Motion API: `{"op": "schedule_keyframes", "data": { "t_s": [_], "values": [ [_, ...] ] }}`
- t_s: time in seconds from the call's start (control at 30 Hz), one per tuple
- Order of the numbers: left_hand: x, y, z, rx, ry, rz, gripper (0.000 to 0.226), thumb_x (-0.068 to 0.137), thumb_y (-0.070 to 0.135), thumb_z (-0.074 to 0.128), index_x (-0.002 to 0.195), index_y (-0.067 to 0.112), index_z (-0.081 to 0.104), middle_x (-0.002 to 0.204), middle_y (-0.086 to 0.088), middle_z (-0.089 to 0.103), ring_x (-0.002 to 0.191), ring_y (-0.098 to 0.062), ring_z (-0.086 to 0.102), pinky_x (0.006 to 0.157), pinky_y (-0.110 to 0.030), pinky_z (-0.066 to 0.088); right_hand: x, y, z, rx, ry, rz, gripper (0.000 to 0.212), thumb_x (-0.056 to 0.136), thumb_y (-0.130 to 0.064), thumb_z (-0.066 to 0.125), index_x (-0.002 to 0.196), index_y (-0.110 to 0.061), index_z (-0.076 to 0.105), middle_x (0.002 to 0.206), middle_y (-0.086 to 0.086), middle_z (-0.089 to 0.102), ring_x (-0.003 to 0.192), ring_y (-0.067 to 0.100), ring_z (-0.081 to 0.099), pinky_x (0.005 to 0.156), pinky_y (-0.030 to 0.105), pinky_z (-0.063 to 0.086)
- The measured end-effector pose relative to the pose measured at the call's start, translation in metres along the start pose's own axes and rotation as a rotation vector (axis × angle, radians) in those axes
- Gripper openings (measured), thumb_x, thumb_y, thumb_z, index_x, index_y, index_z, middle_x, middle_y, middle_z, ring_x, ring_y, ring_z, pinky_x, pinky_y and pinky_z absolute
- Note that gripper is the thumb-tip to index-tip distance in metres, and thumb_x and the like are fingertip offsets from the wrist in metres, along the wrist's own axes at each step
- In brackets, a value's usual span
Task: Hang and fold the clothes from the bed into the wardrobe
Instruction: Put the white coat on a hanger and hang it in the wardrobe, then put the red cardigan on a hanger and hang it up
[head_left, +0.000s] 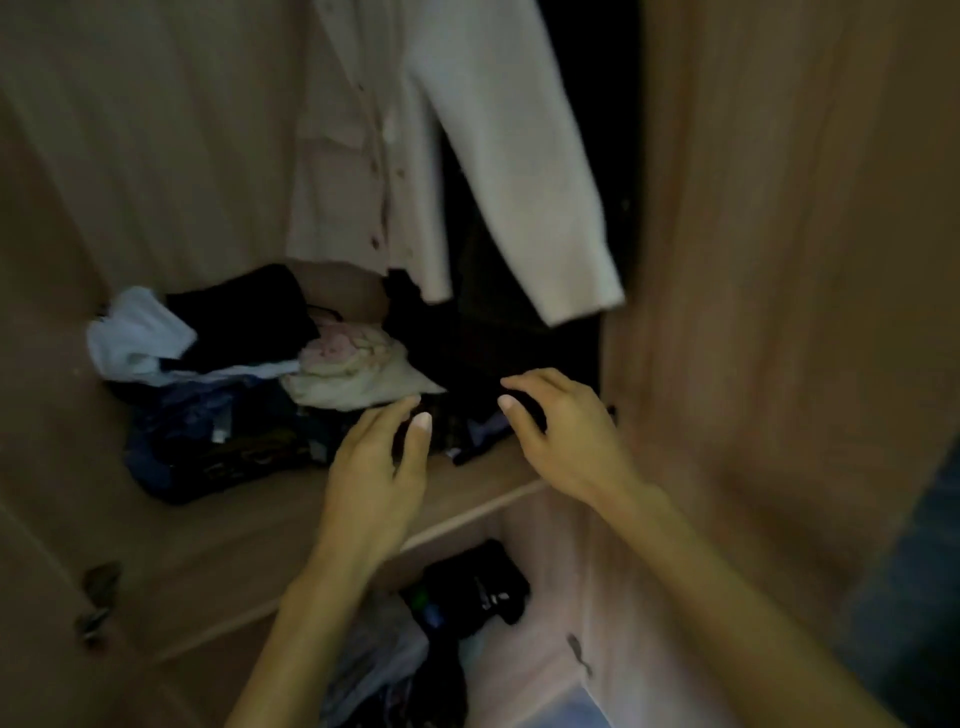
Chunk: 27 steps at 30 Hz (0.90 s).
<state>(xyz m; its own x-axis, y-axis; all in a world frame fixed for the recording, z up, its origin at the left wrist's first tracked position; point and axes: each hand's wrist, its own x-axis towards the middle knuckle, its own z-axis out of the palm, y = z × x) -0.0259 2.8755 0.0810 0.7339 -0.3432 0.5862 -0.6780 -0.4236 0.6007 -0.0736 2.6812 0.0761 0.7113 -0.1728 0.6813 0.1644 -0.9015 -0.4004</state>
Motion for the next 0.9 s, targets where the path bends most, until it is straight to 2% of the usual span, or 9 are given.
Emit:
{"op": "schedule_keyframes", "data": {
  "t_s": [0.07,0.13,0.23,0.37,0.47,0.57,0.67,0.77,0.9],
  "values": [
    [-0.027,0.001,0.019,-0.045,-0.088,0.027,0.045,0.095,0.042,0.039,0.130,0.017,0.055,0.126,0.007,0.053,0.115,-0.006,0.048,0.096,-0.020,0.036,-0.044,0.005,-0.012,-0.053,0.021,0.080,0.036,0.094,-0.038,0.047,0.116,-0.016,0.066,0.111,0.001,0.065,0.093,0.018,0.063,0.084,0.034,0.050],
    [-0.055,0.005,0.038,-0.117,-0.166,0.032,0.047,0.094,0.043,0.038,0.126,0.016,0.058,0.123,0.008,0.054,0.112,-0.005,0.049,0.092,-0.010,0.033,-0.091,0.011,-0.027,-0.086,0.030,0.155,0.032,0.095,-0.034,0.049,0.114,-0.016,0.067,0.109,0.001,0.066,0.094,0.014,0.062,0.085,0.022,0.046],
    [-0.094,0.023,0.066,-0.214,-0.298,0.028,0.049,0.092,0.046,0.037,0.125,0.018,0.058,0.123,0.009,0.054,0.112,-0.004,0.048,0.095,-0.017,0.035,-0.161,0.019,-0.057,-0.125,0.054,0.312,0.026,0.095,-0.027,0.052,0.112,-0.018,0.069,0.106,0.002,0.068,0.093,0.010,0.060,0.084,0.005,0.038],
    [-0.130,0.064,0.108,-0.281,-0.451,0.111,0.037,0.098,0.037,0.043,0.124,0.017,0.060,0.122,0.003,0.057,0.108,-0.006,0.048,0.091,-0.015,0.030,-0.244,0.023,-0.104,-0.292,0.046,0.464,0.026,0.093,-0.027,0.052,0.108,-0.016,0.069,0.102,0.003,0.069,0.087,0.020,0.066,0.079,0.032,0.052],
    [-0.156,0.115,0.139,-0.363,-0.584,0.173,0.038,0.097,0.039,0.044,0.121,0.016,0.062,0.122,-0.002,0.060,0.114,-0.017,0.053,0.095,-0.019,0.033,-0.297,0.016,-0.148,-0.387,0.098,0.586,0.028,0.091,-0.028,0.051,0.107,-0.015,0.070,0.099,0.006,0.069,0.084,0.026,0.067,0.077,0.037,0.054],
    [-0.188,0.175,0.163,-0.448,-0.689,0.276,0.041,0.095,0.040,0.044,0.119,0.013,0.063,0.121,-0.003,0.062,0.113,-0.018,0.055,0.095,-0.017,0.033,-0.347,0.011,-0.196,-0.463,0.166,0.734,0.031,0.093,-0.032,0.049,0.113,-0.018,0.068,0.106,0.005,0.068,0.090,0.024,0.066,0.082,0.039,0.053],
    [-0.225,0.229,0.182,-0.488,-0.778,0.369,0.041,0.094,0.039,0.044,0.118,0.013,0.064,0.120,-0.003,0.062,0.112,-0.017,0.056,0.091,-0.013,0.032,-0.394,0.005,-0.245,-0.515,0.233,0.840,0.033,0.096,-0.038,0.046,0.118,-0.022,0.065,0.113,-0.001,0.066,0.099,0.018,0.063,0.088,0.037,0.050],
    [-0.269,0.281,0.198,-0.540,-0.851,0.399,0.045,0.089,0.041,0.042,0.114,0.012,0.066,0.116,-0.002,0.064,0.108,-0.015,0.057,0.088,-0.011,0.031,-0.446,-0.001,-0.295,-0.534,0.342,0.900,0.030,0.097,-0.035,0.049,0.118,-0.021,0.066,0.114,-0.002,0.066,0.101,0.014,0.062,0.089,0.027,0.048],
    [-0.343,0.353,0.224,-0.573,-0.925,0.432,0.030,0.097,0.030,0.049,0.115,0.013,0.065,0.118,-0.001,0.064,0.107,-0.011,0.056,0.089,-0.011,0.031,-0.525,-0.007,-0.362,-0.542,0.428,0.980,0.029,0.097,-0.034,0.051,0.117,-0.021,0.066,0.114,-0.003,0.066,0.103,0.010,0.060,0.086,0.015,0.041]
  ]
}}
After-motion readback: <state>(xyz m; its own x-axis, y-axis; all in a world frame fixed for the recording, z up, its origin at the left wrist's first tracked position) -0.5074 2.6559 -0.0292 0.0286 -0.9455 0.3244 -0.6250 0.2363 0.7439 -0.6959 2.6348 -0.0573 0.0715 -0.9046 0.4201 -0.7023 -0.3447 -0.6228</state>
